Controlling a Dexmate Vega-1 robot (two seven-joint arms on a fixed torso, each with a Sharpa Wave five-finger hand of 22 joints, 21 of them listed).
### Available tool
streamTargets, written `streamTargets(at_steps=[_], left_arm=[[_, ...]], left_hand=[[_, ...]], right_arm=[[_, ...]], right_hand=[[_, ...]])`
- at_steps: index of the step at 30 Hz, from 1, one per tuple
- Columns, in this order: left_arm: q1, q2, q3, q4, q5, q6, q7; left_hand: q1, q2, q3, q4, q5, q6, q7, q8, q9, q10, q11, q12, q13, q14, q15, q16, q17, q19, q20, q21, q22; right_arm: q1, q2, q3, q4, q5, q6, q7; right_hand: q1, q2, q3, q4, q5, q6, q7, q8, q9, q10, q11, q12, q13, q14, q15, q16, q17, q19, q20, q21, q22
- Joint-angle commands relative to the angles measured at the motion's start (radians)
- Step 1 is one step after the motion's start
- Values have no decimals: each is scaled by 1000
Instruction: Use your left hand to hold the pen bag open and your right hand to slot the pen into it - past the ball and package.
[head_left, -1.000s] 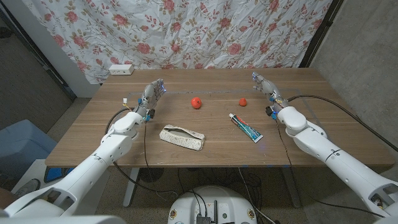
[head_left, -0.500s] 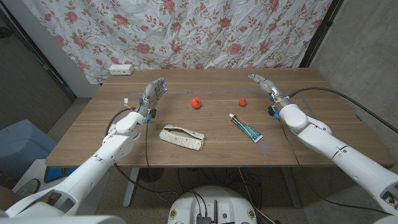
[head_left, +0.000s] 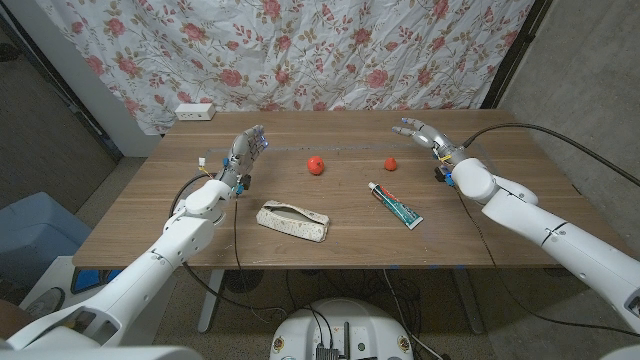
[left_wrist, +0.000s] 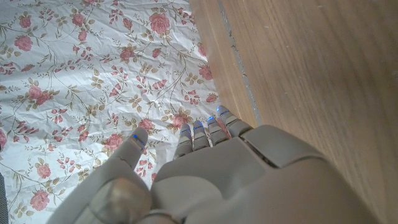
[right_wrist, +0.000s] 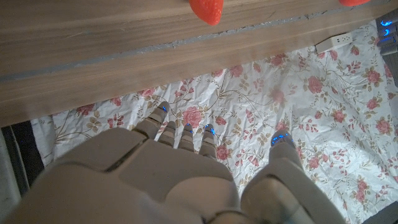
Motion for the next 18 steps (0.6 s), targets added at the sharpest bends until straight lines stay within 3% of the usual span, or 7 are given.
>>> streamTargets(at_steps=[1, 11, 18], left_arm=[[-16, -4, 0, 30, -13, 12, -17], [-28, -7, 1, 46, -14, 19, -18], [-28, -7, 1, 43, -13, 29, -5]], left_hand=[[6, 54, 4, -6, -3, 10, 3, 1, 2, 9, 2, 5, 3, 11, -1, 5, 2, 11, -2, 6, 4], [4, 55, 7, -10, -4, 20, 4, 2, 3, 20, 4, 5, 3, 25, -2, 7, 2, 16, -5, 6, 4], [2, 55, 9, -13, -4, 25, 6, 1, 3, 33, 5, 7, 3, 34, 3, 6, 2, 17, -5, 5, 4]], right_arm=[[63, -47, -49, -59, -114, -115, 93], [151, -77, -104, -75, -200, -154, 246], [236, -87, -154, -77, -270, -187, 398]], right_hand=[[18, -3, 3, -5, -1, -13, -5, 6, 2, -26, 3, -3, 3, -8, 0, 4, 2, -1, 6, 8, 4], [89, -30, 18, -10, -3, -22, -1, 21, 7, -96, 14, -1, 4, -60, 45, 0, 4, -39, 56, 5, 4], [158, -39, 42, -10, 8, -27, 5, 27, 9, -155, 41, 3, 6, -108, 92, 0, 6, -85, 100, 2, 4]])
